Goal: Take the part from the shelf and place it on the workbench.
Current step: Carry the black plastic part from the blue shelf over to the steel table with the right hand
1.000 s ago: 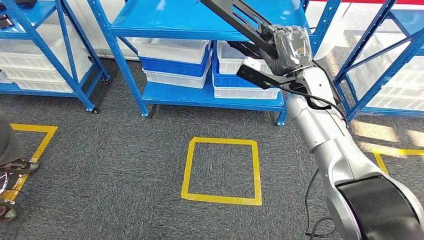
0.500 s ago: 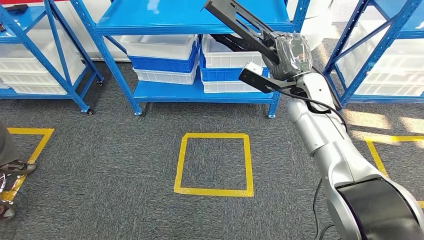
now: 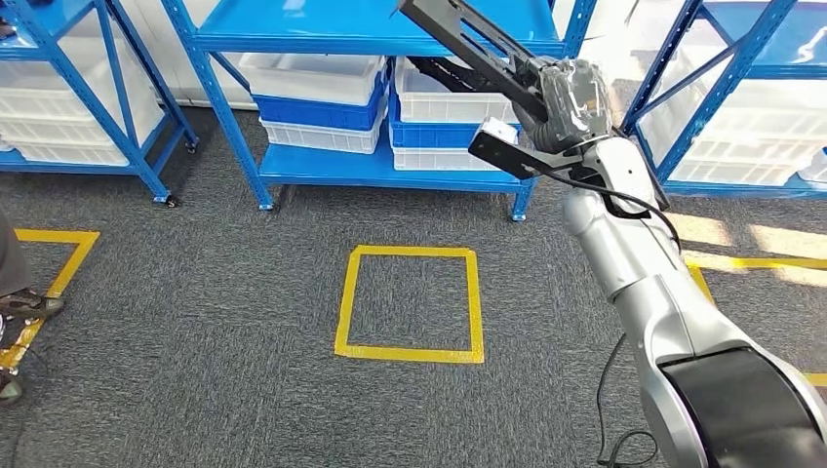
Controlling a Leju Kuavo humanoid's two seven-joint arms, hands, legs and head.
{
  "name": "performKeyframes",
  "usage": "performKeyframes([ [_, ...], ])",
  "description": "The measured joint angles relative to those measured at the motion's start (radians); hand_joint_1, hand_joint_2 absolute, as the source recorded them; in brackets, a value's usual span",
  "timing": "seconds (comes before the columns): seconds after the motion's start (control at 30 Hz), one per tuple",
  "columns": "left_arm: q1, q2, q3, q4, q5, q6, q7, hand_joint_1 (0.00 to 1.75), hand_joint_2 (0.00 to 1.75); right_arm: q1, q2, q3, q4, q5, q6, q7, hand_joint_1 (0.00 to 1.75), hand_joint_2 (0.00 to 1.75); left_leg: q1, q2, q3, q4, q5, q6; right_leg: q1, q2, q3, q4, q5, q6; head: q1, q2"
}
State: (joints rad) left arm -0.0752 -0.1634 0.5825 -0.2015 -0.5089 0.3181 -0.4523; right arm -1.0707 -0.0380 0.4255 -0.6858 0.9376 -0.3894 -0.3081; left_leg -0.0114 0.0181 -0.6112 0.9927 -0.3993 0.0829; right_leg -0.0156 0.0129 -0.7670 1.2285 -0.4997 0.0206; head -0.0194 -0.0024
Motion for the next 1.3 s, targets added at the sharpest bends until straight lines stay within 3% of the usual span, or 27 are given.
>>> performKeyframes([
  [0.03, 0.000, -0.001, 0.000, 0.000, -0.002, 0.000, 0.000, 0.00, 0.00, 0.003, 0.000, 0.000, 0.000, -0.024, 0.023, -0.029, 1.75, 1.75, 0.004, 0.003, -0.018, 0.001, 0.013, -0.006, -0.004, -0.001, 0.001, 0.048, -0.014, 0.011, 0.001, 0.000],
  [0.07, 0.000, -0.003, 0.000, 0.000, -0.003, -0.001, 0.000, 0.00, 0.00, 0.008, 0.001, 0.000, 0.000, -0.055, 0.055, -0.066, 1.75, 1.75, 0.008, 0.005, -0.036, 0.002, 0.026, -0.012, -0.009, -0.002, 0.016, 0.069, -0.010, 0.027, 0.000, 0.000],
  [0.1, 0.000, -0.003, 0.000, 0.000, -0.005, -0.002, 0.000, 0.00, 0.00, 0.011, 0.003, 0.000, -0.002, -0.088, 0.092, -0.109, 1.75, 1.75, 0.013, 0.007, -0.054, 0.004, 0.038, -0.020, -0.015, -0.003, 0.048, 0.055, 0.005, 0.045, 0.001, 0.000],
  [0.17, 0.000, -0.004, 0.001, 0.000, -0.006, -0.003, 0.000, 0.00, 0.00, 0.015, 0.009, 0.003, -0.012, -0.147, 0.168, -0.192, 1.75, 1.75, 0.019, 0.010, -0.091, 0.016, 0.059, -0.037, -0.022, -0.010, 0.153, -0.059, 0.013, 0.069, 0.002, 0.000],
  [0.23, 0.000, -0.003, 0.002, 0.000, -0.007, -0.004, 0.000, 0.00, 0.00, 0.019, 0.015, 0.011, -0.034, -0.180, 0.221, -0.247, 1.75, 1.75, 0.018, 0.012, -0.114, 0.030, 0.075, -0.053, -0.017, -0.013, 0.222, -0.162, -0.017, 0.059, 0.000, 0.000],
  [0.27, 0.001, -0.003, 0.003, 0.000, -0.008, -0.004, 0.000, 0.00, 0.00, 0.023, 0.018, 0.017, -0.046, -0.188, 0.237, -0.262, 1.75, 1.75, 0.017, 0.012, -0.118, 0.032, 0.083, -0.058, -0.011, -0.012, 0.232, -0.182, -0.030, 0.048, -0.002, 0.000],
  [0.33, 0.003, -0.003, 0.006, 0.000, -0.010, -0.006, 0.000, 0.00, 0.00, 0.034, 0.020, 0.031, -0.067, -0.199, 0.259, -0.276, 1.75, 1.75, 0.021, 0.011, -0.120, 0.030, 0.094, -0.067, -0.015, -0.012, 0.225, -0.184, -0.022, 0.024, -0.005, 0.000],
  [0.37, 0.004, -0.003, 0.007, 0.000, -0.010, -0.007, 0.000, 0.00, 0.00, 0.039, 0.020, 0.039, -0.076, -0.201, 0.265, -0.278, 1.75, 1.75, 0.025, 0.007, -0.125, 0.040, 0.079, -0.071, -0.017, -0.014, 0.222, -0.184, -0.013, 0.011, -0.007, 0.000],
  [0.43, 0.005, -0.003, 0.009, 0.000, -0.012, -0.008, 0.000, 0.00, 0.00, 0.048, 0.020, 0.051, -0.092, -0.204, 0.269, -0.279, 1.75, 1.75, 0.031, -0.003, -0.150, 0.116, -0.003, -0.083, -0.020, -0.015, 0.207, -0.185, 0.007, -0.011, -0.008, 0.000],
  [0.5, 0.006, -0.003, 0.010, 0.000, -0.014, -0.009, 0.002, 0.00, 0.00, 0.055, 0.021, 0.061, -0.103, -0.206, 0.274, -0.279, 1.75, 1.75, 0.032, -0.010, -0.182, 0.252, -0.097, -0.092, -0.019, -0.016, 0.184, -0.184, 0.026, -0.019, -0.009, 0.000],
  [0.53, 0.006, -0.003, 0.010, 0.000, -0.015, -0.008, 0.003, 0.00, 0.00, 0.060, 0.021, 0.066, -0.106, -0.207, 0.276, -0.278, 1.75, 1.75, 0.033, -0.010, -0.188, 0.304, -0.120, -0.095, -0.019, -0.015, 0.173, -0.184, 0.036, -0.019, -0.009, 0.000],
  [0.57, 0.006, -0.003, 0.012, 0.000, -0.015, -0.008, 0.004, 0.00, 0.00, 0.065, 0.022, 0.071, -0.108, -0.207, 0.278, -0.278, 1.75, 1.75, 0.034, -0.010, -0.178, 0.325, -0.123, -0.097, -0.019, -0.015, 0.162, -0.184, 0.044, -0.017, -0.009, 0.000],
  [0.6, 0.006, -0.003, 0.013, 0.000, -0.014, -0.008, 0.006, 0.00, 0.00, 0.072, 0.024, 0.076, -0.108, -0.207, 0.278, -0.278, 1.75, 1.75, 0.036, -0.010, -0.148, 0.307, -0.111, -0.097, -0.020, -0.015, 0.152, -0.183, 0.052, -0.014, -0.009, 0.000],
  [0.7, 0.004, -0.001, 0.019, 0.000, -0.010, -0.007, 0.011, 0.00, 0.00, 0.085, 0.049, 0.092, -0.109, -0.208, 0.269, -0.273, 1.75, 1.75, 0.038, -0.015, 0.001, 0.120, -0.084, -0.092, -0.021, -0.011, 0.132, -0.183, 0.073, 0.002, -0.008, 0.000],
  [0.73, 0.002, -0.001, 0.021, 0.000, -0.009, -0.007, 0.012, 0.00, 0.00, 0.087, 0.060, 0.097, -0.109, -0.208, 0.264, -0.271, 1.75, 1.75, 0.035, -0.017, 0.031, 0.075, -0.086, -0.088, -0.020, -0.010, 0.128, -0.184, 0.079, 0.010, -0.008, 0.000],
  [0.77, 0.001, 0.000, 0.022, 0.000, -0.009, -0.006, 0.012, 0.00, 0.00, 0.088, 0.070, 0.102, -0.109, -0.208, 0.261, -0.270, 1.75, 1.75, 0.030, -0.020, 0.041, 0.055, -0.091, -0.083, -0.020, -0.010, 0.126, -0.186, 0.086, 0.018, -0.009, 0.000],
  [0.83, 0.000, 0.000, 0.026, 0.000, -0.007, -0.005, 0.014, 0.00, 0.00, 0.094, 0.086, 0.111, -0.109, -0.206, 0.257, -0.268, 1.75, 1.75, 0.025, -0.021, 0.038, 0.044, -0.077, -0.068, -0.019, -0.011, 0.124, -0.192, 0.098, 0.035, -0.010, 0.000],
  [0.87, 0.000, 0.000, 0.028, 0.000, -0.005, -0.004, 0.016, 0.00, 0.00, 0.098, 0.091, 0.116, -0.109, -0.204, 0.256, -0.267, 1.75, 1.75, 0.025, -0.019, 0.034, 0.037, -0.066, -0.059, -0.017, -0.012, 0.118, -0.188, 0.093, 0.038, -0.010, 0.000],
  [0.93, 0.000, 0.000, 0.034, 0.000, 0.004, 0.002, 0.021, 0.00, 0.00, 0.104, 0.105, 0.127, -0.105, -0.203, 0.255, -0.265, 1.75, 1.75, 0.024, -0.015, 0.019, 0.022, -0.039, -0.040, -0.012, -0.014, 0.088, -0.125, 0.037, 0.027, -0.005, 0.000],
  [1.0, 0.000, 0.001, 0.044, 0.000, 0.015, 0.013, 0.025, 0.00, 0.00, 0.109, 0.132, 0.138, -0.100, -0.205, 0.255, -0.262, 1.75, 1.75, 0.017, -0.010, -0.008, 0.021, -0.019, -0.029, -0.008, -0.013, 0.047, 0.000, -0.045, 0.009, -0.001, 0.000],
  [1.07, 0.000, 0.000, 0.054, 0.000, 0.022, 0.021, 0.026, 0.00, 0.00, 0.116, 0.164, 0.150, -0.093, -0.208, 0.255, -0.259, 1.75, 1.75, 0.009, -0.005, -0.034, 0.022, 0.001, -0.025, -0.003, -0.013, 0.043, 0.077, -0.075, 0.009, -0.001, 0.000],
  [1.1, 0.000, -0.001, 0.057, 0.000, 0.024, 0.025, 0.027, 0.00, 0.00, 0.118, 0.178, 0.154, -0.089, -0.209, 0.255, -0.257, 1.75, 1.75, 0.006, -0.004, -0.047, 0.022, 0.010, -0.025, 0.000, -0.013, 0.068, 0.065, -0.067, 0.013, -0.001, 0.000],
  [1.13, 0.000, -0.001, 0.061, 0.000, 0.026, 0.026, 0.027, 0.00, 0.00, 0.118, 0.191, 0.158, -0.086, -0.209, 0.255, -0.255, 1.75, 1.75, 0.002, -0.005, -0.059, 0.022, 0.020, -0.025, 0.003, -0.013, 0.111, 0.018, -0.050, 0.016, -0.001, 0.000],
  [1.2, 0.000, -0.003, 0.066, 0.000, 0.026, 0.029, 0.027, 0.00, 0.00, 0.114, 0.211, 0.162, -0.083, -0.210, 0.254, -0.251, 1.75, 1.75, -0.003, -0.006, -0.077, 0.023, 0.039, -0.028, 0.014, -0.015, 0.213, -0.126, -0.036, 0.005, -0.001, 0.000],
  [1.23, 0.001, -0.004, 0.068, 0.000, 0.026, 0.030, 0.027, 0.00, 0.00, 0.112, 0.219, 0.164, -0.082, -0.210, 0.254, -0.250, 1.75, 1.75, -0.005, -0.006, -0.082, 0.023, 0.048, -0.032, 0.019, -0.016, 0.247, -0.180, -0.036, -0.002, -0.002, 0.000],
  [1.3, 0.002, -0.006, 0.072, 0.000, 0.026, 0.030, 0.027, 0.00, 0.00, 0.108, 0.229, 0.167, -0.081, -0.211, 0.254, -0.249, 1.75, 1.75, -0.003, -0.005, -0.085, 0.020, 0.063, -0.043, 0.026, -0.015, 0.264, -0.224, -0.037, -0.014, -0.001, 0.000],
])
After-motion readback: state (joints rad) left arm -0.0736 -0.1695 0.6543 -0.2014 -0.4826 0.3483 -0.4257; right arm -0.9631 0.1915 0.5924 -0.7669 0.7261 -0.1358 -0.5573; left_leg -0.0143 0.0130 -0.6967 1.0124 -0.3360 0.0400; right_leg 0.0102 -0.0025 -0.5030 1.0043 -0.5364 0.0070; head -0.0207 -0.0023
